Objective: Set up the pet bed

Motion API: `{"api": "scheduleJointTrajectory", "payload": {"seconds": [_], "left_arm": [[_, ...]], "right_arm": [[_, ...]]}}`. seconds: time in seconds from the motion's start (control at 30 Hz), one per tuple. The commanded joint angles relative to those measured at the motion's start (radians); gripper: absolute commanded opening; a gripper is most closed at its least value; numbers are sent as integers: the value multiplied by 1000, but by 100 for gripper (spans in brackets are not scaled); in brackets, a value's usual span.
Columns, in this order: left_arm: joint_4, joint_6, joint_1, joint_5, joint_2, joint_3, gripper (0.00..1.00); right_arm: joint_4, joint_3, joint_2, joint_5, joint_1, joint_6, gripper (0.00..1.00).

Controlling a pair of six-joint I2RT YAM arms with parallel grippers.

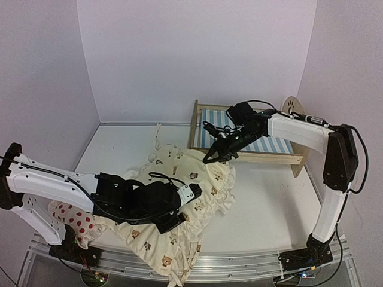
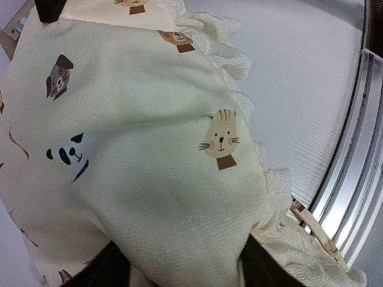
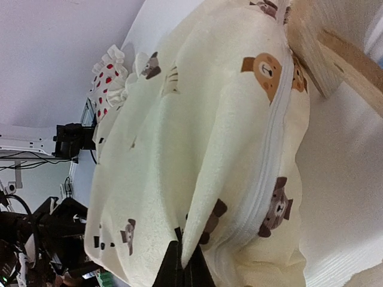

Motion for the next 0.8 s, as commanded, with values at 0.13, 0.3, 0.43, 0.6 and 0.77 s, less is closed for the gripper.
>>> {"api": "scheduleJointTrajectory", "payload": {"seconds": [0.13,0.3,0.43,0.6,0.77], "left_arm": [[-129,-280,3,-197,6,181,99],[-433,-546,2,-279,67,325,99],[-564,-685,2,-271,58,362,99],[-590,-775,27,-199,-18,315,99],[-506,-764,186,-58,-107,162,98]], "right_arm": [[-18,112,-260,136,43,-6,0],[-18,-121,-500,294,43,-23,0],[-15,-344,-660,407,42,5,0],[-10,-554,-775,522,42,53,0],[-9,-637,-816,541,41,70,0]]}}
